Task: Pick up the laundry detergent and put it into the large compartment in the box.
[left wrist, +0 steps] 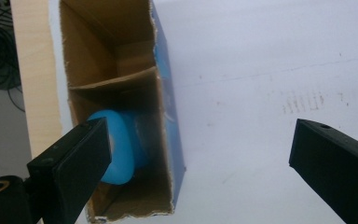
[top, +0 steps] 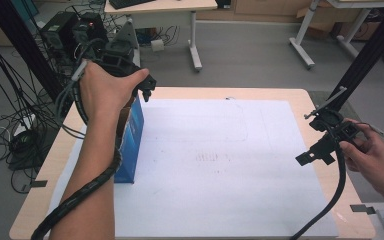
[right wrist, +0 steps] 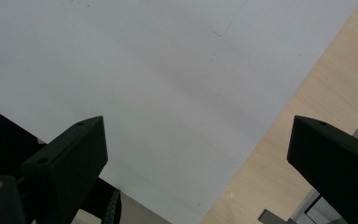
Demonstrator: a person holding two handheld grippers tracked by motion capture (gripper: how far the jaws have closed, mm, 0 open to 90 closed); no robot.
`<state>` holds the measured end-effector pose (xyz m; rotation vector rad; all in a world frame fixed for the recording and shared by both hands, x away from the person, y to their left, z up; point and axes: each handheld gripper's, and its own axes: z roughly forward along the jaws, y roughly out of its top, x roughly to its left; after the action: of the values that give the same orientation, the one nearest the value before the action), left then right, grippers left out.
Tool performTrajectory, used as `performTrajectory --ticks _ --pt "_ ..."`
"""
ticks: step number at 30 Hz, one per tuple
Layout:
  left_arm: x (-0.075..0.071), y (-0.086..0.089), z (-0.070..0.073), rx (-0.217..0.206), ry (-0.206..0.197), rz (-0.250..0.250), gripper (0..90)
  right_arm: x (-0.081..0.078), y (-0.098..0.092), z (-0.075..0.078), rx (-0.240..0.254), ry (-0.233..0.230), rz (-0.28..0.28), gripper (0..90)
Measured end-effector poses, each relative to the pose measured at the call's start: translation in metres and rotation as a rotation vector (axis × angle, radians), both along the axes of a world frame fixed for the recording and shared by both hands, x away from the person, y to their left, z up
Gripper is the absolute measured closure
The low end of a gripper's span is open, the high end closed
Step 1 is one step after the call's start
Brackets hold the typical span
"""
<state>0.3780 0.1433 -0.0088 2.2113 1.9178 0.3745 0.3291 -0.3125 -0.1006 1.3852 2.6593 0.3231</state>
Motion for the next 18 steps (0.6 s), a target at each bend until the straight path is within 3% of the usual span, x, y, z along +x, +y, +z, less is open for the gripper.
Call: performTrajectory --ticks 18 --pt "0.0081 -0.0072 -0.0038 -0.009 0.012 -0.031 5.8 0.0060 -0.0002 -0.0016 -0.002 0.006 0.011 4.7"
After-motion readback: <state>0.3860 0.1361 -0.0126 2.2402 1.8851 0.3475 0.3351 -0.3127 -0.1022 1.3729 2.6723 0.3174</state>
